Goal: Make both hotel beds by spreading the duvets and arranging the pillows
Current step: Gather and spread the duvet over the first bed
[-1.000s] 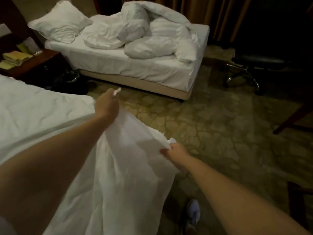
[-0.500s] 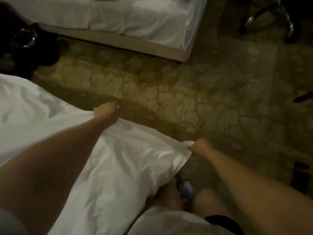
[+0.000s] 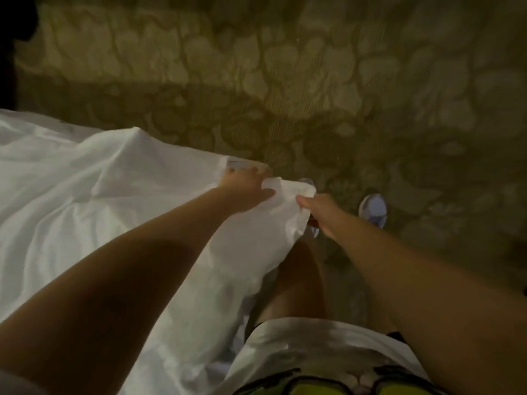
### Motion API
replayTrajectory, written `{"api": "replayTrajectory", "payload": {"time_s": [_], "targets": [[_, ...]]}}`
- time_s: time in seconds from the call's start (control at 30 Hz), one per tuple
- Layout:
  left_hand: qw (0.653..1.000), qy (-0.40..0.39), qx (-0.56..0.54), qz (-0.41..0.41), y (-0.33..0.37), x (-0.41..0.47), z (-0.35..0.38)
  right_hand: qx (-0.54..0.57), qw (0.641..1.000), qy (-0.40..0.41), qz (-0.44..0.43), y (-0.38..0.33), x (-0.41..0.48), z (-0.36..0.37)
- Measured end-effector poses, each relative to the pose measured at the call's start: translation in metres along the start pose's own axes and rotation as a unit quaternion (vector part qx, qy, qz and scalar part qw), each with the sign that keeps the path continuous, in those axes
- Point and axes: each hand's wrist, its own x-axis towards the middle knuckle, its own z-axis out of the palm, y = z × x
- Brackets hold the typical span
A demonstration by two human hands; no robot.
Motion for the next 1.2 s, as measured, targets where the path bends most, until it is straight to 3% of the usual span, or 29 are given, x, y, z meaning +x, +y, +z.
{"api": "replayTrajectory", "payload": {"time_s": [0.1, 0.2, 0.37, 0.47, 0.53, 0.63, 0.77, 1.07, 1.2], "targets": [[0.994, -0.074, 0.001, -0.08, 0.004, 0.027, 0.023, -0.07, 0.996, -0.023, 0.053, 0.044, 0.052, 0.01], [0.988, -0.126, 0.034, -0.078, 0.017, 0.045, 0.028, -0.05, 0.994, -0.071, 0.073, 0.089, 0.104, 0.02], [0.981, -0.114, -0.094, -0.122, 0.023, 0.072, 0.042, 0.046, 0.99, -0.131, 0.031, 0.047, 0.078, 0.024], [0.97, -0.07, -0.148, -0.18, 0.03, 0.081, 0.043, -0.015, 0.995, -0.096, -0.019, 0.036, 0.081, 0.014], [0.965, -0.061, -0.151, -0.204, 0.04, 0.083, 0.032, -0.043, 0.997, -0.03, -0.048, 0.031, 0.077, 0.004], [0.975, -0.066, -0.152, -0.147, 0.058, 0.07, 0.004, -0.021, 0.994, 0.042, -0.103, 0.017, 0.054, -0.012], [0.981, -0.087, -0.163, -0.065, 0.086, 0.03, -0.028, -0.014, 0.981, 0.059, -0.183, -0.003, 0.011, -0.024], [0.964, 0.079, -0.245, -0.071, 0.116, -0.092, -0.138, 0.004, 0.971, -0.057, -0.233, -0.057, -0.126, -0.043], [0.948, 0.151, -0.266, -0.086, 0.107, -0.159, -0.163, -0.038, 0.957, -0.089, -0.272, -0.07, -0.188, -0.022]]}}
